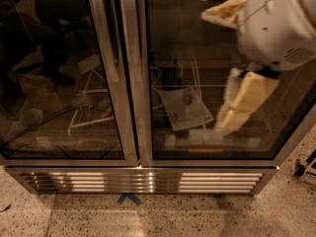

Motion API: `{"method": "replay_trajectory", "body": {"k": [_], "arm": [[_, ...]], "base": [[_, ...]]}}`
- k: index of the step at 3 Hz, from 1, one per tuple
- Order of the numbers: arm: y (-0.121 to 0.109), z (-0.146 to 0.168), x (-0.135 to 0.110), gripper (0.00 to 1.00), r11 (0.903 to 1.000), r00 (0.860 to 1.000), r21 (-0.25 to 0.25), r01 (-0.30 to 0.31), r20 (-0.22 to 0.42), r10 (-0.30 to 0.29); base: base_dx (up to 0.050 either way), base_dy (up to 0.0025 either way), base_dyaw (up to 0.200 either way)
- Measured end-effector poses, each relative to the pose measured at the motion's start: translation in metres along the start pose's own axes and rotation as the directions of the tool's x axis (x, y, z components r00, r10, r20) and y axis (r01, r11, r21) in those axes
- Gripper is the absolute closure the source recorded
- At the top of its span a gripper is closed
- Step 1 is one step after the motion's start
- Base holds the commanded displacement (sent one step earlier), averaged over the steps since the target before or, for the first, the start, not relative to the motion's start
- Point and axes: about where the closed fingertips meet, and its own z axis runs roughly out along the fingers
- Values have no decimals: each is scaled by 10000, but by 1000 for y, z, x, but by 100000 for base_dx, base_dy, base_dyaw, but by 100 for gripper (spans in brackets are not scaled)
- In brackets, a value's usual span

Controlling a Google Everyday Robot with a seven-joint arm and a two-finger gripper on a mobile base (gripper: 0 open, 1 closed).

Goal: Pick orange can from top drawer and place on counter

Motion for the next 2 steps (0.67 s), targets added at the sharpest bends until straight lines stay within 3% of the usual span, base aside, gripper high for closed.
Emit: {"method": "replay_trajectory", "body": {"k": [1, 2], "arm": [[-8, 16, -59, 0, 9946, 9939, 621, 833, 672, -874], [-7, 9, -69, 0, 9918, 9921, 770, 1024, 654, -1075]], "base": [[0, 0, 0], [0, 0, 0]]}}
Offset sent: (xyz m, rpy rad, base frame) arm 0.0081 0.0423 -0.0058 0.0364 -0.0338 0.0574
